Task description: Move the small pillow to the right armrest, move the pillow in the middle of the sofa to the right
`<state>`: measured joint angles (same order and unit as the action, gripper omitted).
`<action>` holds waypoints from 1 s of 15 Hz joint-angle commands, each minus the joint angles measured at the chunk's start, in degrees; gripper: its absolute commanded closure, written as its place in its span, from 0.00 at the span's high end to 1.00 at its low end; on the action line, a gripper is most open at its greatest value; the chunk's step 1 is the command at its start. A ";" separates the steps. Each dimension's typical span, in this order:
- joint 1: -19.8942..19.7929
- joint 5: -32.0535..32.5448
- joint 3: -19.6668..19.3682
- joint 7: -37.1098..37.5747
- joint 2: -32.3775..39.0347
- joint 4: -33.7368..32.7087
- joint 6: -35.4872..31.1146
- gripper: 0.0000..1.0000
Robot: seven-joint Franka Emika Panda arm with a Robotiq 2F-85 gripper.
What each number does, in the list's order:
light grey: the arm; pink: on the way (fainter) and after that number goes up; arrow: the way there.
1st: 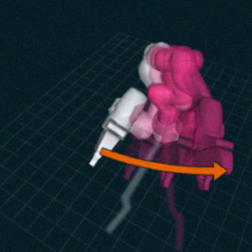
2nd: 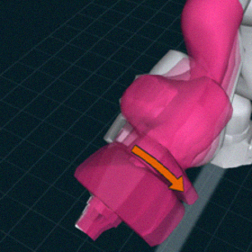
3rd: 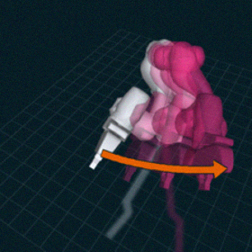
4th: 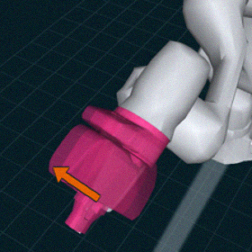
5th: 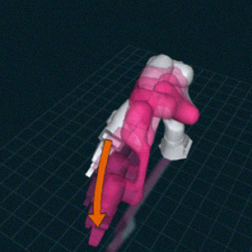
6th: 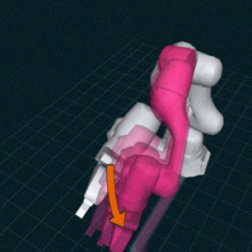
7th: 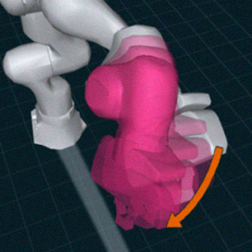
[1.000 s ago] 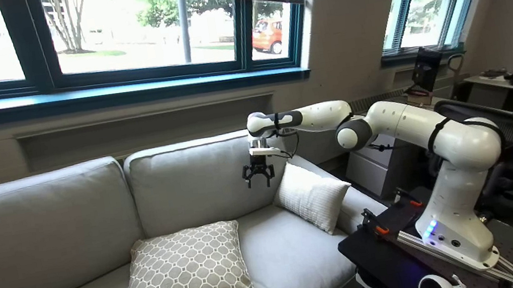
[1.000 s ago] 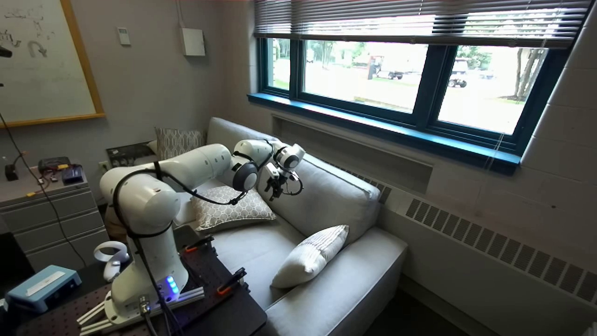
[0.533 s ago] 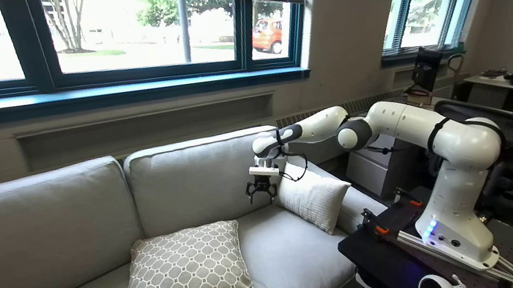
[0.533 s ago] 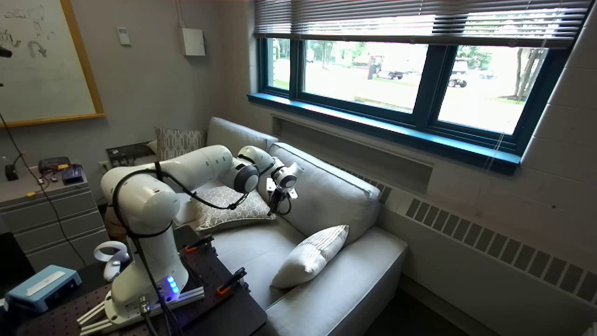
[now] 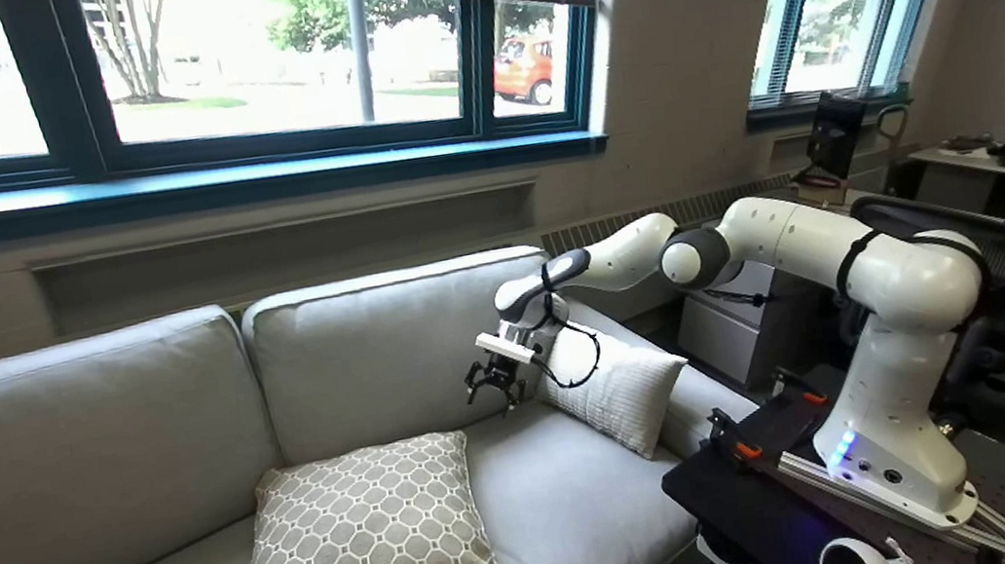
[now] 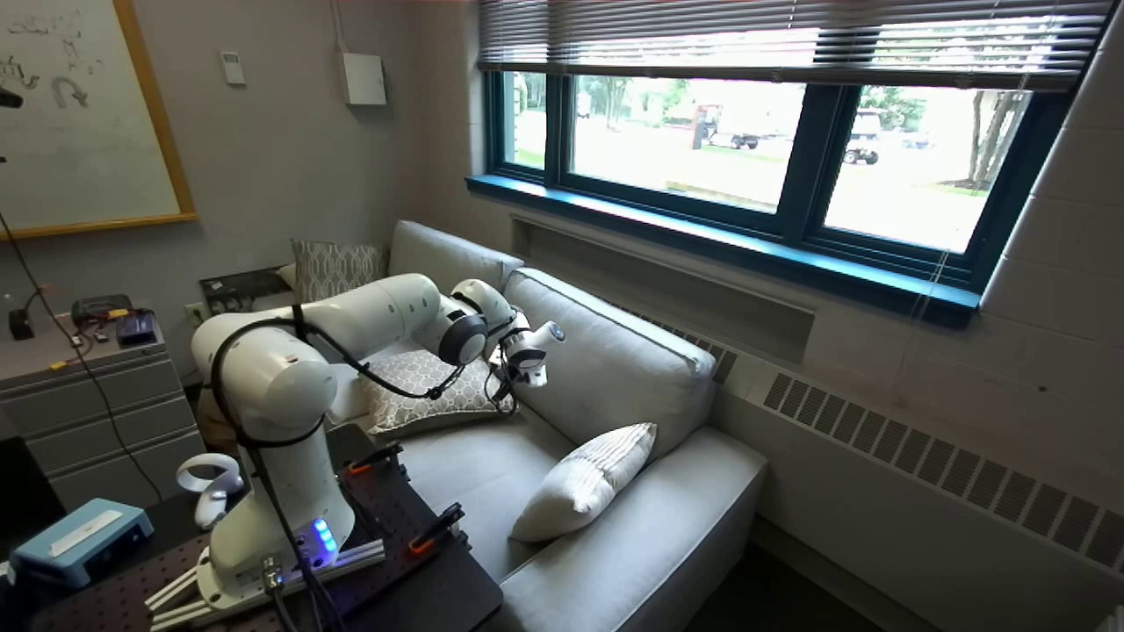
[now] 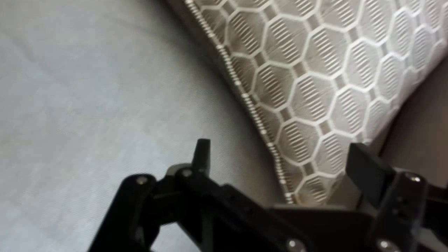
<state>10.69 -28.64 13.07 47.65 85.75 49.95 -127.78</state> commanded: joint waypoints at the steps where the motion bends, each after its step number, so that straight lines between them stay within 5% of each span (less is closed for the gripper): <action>1: 2.59 -2.85 5.55 -1.72 -0.29 -2.00 -5.19 1.00; 8: 9.15 2.82 -1.17 0.85 -2.27 1.78 -7.98 1.00; 9: 8.40 1.79 1.39 -0.10 -1.28 0.50 -7.90 1.00; 15: 8.43 2.30 0.65 0.16 -1.23 0.53 -8.10 1.00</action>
<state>19.37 -27.39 13.66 47.20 84.53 50.63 -135.71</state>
